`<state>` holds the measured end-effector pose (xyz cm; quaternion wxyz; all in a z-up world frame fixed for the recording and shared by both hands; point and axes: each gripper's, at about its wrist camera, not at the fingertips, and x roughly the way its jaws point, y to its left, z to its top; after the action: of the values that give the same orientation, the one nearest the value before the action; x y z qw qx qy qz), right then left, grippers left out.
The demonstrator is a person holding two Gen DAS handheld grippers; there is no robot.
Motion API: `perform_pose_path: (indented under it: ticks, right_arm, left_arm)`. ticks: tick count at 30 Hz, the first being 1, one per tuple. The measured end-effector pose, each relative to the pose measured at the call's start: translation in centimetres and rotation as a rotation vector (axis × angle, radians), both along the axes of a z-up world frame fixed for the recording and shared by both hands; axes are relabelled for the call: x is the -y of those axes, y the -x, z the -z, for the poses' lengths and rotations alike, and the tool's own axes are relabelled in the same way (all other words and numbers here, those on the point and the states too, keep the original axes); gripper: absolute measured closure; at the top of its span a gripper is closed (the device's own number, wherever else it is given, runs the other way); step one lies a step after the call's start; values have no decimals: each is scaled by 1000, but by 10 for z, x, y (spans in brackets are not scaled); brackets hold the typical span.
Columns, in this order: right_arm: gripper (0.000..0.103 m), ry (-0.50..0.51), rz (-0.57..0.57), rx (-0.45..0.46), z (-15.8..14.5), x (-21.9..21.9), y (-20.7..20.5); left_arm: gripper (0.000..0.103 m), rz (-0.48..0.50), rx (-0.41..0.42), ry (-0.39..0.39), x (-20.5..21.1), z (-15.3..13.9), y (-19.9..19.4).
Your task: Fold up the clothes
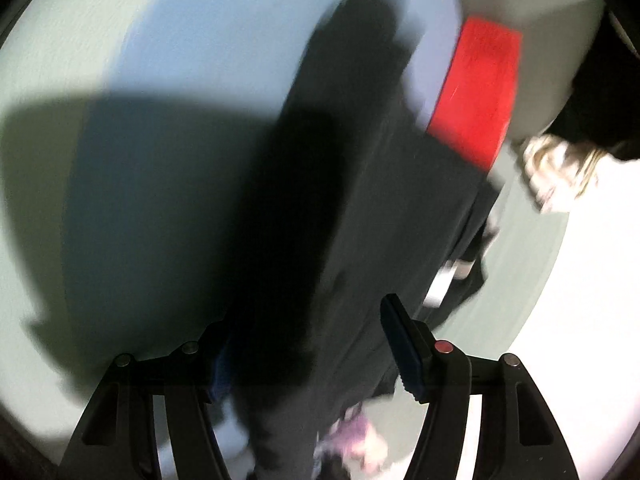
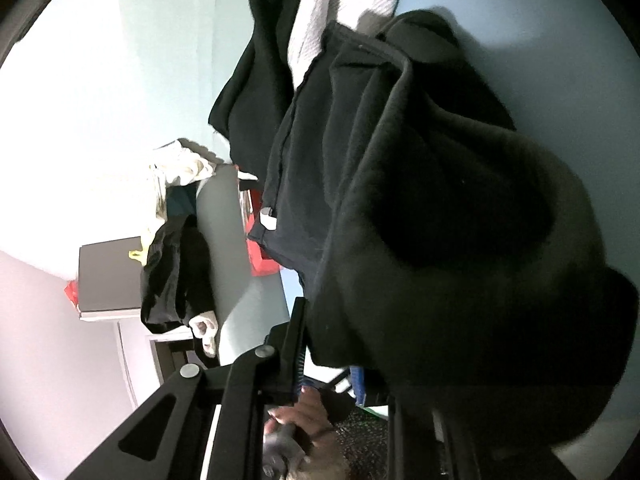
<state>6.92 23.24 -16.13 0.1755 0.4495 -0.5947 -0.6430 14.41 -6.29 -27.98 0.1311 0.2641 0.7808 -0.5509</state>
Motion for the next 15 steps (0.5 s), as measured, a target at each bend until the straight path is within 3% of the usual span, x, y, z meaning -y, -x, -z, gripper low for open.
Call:
perform_pose_path:
  ticks: [1,3,4,6,7,8,10,12,14,15]
  right_arm:
    - [82,-7,4,3,1,-1,0]
    - [82,-13,17,23,6,-2,-1]
    - [81,-18,23,42,10,-1,-2]
    - [73,-44,38,108,25,4,-7]
    - [59,-56,43,148,34,7,-9]
    - [52,-65,47,202,46,13,-12]
    - [52,-47,52,264,67,25,-16]
    - [53,-23,91,244,71,32,-16]
    - [41,-34,110,201,66,37,-8]
    - [40,-58,116,188,63,40,-3]
  left_arm:
    - [51,-18,16,43,13,-5,-2]
    - [86,-22,54,104,32,-13,-6]
    - [91,-7,77,123,38,-15,-7]
    - [93,23,123,160,50,-18,-9]
    - [93,31,121,160,50,-18,-9]
    - [93,38,116,157,50,-17,-8]
    - [93,51,105,163,48,-17,-3]
    - [96,62,88,160,47,-17,9]
    - [98,60,55,148,49,-20,7]
    - [99,58,31,142,50,-23,3]
